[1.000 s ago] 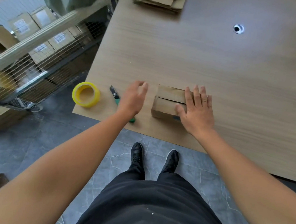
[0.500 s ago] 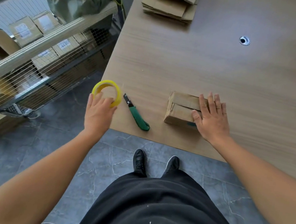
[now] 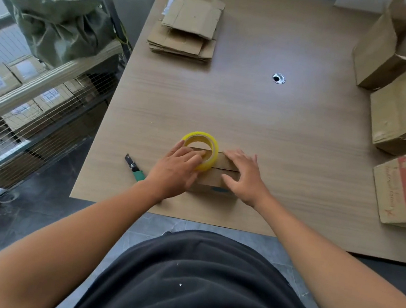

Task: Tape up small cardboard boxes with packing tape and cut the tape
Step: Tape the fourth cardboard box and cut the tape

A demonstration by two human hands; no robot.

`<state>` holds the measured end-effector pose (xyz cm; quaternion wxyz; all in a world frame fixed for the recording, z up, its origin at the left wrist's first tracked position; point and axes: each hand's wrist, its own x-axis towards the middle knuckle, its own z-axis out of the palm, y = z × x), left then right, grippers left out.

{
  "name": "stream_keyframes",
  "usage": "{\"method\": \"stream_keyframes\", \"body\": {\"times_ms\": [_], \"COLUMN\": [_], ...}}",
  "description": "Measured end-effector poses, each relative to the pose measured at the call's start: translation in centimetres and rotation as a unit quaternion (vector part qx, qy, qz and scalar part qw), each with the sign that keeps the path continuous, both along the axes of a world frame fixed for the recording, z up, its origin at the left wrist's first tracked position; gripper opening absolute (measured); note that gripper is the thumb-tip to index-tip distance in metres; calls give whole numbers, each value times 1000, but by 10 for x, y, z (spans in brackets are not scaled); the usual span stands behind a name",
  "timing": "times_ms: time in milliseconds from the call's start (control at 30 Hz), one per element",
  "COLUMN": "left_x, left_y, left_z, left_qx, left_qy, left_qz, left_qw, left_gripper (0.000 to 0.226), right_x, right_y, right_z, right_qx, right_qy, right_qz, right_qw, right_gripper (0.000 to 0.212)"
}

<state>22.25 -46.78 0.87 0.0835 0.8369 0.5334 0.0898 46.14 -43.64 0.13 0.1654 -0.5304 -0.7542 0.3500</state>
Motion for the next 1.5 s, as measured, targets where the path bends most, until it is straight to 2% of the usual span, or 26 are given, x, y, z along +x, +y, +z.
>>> {"method": "stream_keyframes", "body": {"times_ms": [67, 167, 267, 400, 567, 867, 933, 1033, 1100, 1200, 1500], "left_x": [1, 5, 8, 9, 11, 13, 13, 14, 16, 17, 16], "left_y": [2, 4, 1, 1, -2, -5, -5, -7, -8, -9, -10], "left_z": [1, 4, 5, 7, 7, 4, 4, 6, 8, 10, 9], "left_qx": [-1, -14, -19, -27, -48, -55, -53, -43, -40, -33, -23], "left_qy": [9, 25, 19, 13, 27, 24, 36, 58, 70, 81, 76], "left_qz": [-15, -33, -35, -25, -14, 0, -3, -10, -11, -11, -14], "left_qw": [1000, 999, 999, 999, 998, 998, 998, 997, 997, 996, 997], "left_gripper": [38, 35, 32, 27, 19, 17, 19, 21, 21, 20, 19], "right_x": [-3, -10, -7, 0, -4, 4, 6, 4, 1, -4, -6], "right_y": [3, 11, 21, 21, 19, 15, 17, 22, 25, 26, 32], "right_z": [1, 9, 14, 14, 11, 6, 6, 11, 12, 12, 15], "right_qx": [25, 3, 3, -23, -15, 32, 5, -48, -25, 1, -63], "right_qy": [-5, 65, 74, 108, 105, 119, 131, 152, 114, 47, 28], "right_qz": [4, -25, 10, -11, -41, 13, 0, -22, -10, 7, 4], "right_qw": [1000, 998, 997, 994, 994, 992, 991, 987, 993, 999, 998], "right_gripper": [72, 80, 54, 23, 4, 5, 3, 10, 19, 22, 12]}}
